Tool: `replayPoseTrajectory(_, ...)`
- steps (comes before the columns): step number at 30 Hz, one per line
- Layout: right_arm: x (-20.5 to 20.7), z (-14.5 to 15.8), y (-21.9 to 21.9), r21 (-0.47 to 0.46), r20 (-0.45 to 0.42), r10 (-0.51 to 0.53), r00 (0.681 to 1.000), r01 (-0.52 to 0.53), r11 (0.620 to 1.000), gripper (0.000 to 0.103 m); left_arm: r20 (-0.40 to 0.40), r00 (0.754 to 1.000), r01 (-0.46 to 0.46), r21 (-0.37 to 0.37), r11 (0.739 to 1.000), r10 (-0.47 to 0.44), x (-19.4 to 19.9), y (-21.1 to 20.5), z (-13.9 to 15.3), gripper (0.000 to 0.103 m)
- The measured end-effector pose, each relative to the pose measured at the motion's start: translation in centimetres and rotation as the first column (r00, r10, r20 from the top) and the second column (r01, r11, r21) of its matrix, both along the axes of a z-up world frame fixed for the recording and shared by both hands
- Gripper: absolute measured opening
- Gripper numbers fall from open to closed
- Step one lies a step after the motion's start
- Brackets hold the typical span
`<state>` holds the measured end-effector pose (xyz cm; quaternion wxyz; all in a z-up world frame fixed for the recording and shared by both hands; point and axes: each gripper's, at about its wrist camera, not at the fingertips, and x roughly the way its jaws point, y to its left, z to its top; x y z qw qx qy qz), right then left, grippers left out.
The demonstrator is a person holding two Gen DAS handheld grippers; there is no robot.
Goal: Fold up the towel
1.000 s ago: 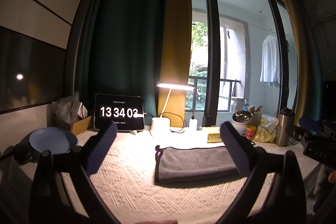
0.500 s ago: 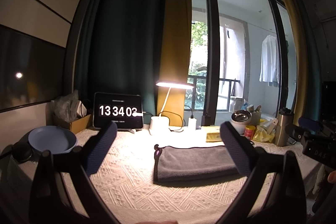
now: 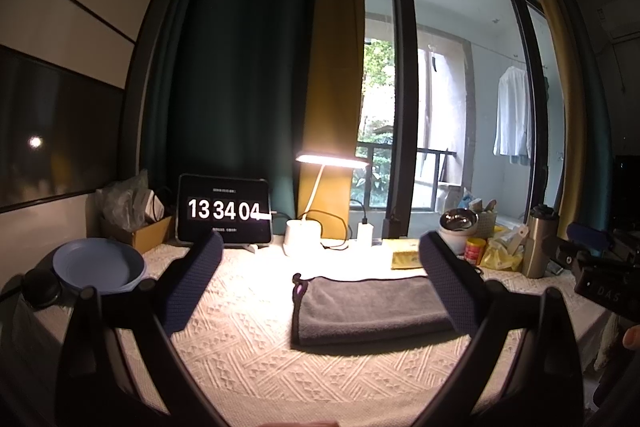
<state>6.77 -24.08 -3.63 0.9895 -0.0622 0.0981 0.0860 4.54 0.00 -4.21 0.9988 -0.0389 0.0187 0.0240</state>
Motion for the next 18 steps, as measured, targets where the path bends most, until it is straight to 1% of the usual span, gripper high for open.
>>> replayPoseTrajectory(18, 0.23, 0.03, 0.04, 0.002, 0.0, 0.002, 1.0, -0.002, 1.0, 0.063, -0.003, 1.0, 0.0, -0.003, 1.0, 0.0, -0.08, -0.38, -0.18, 0.1)
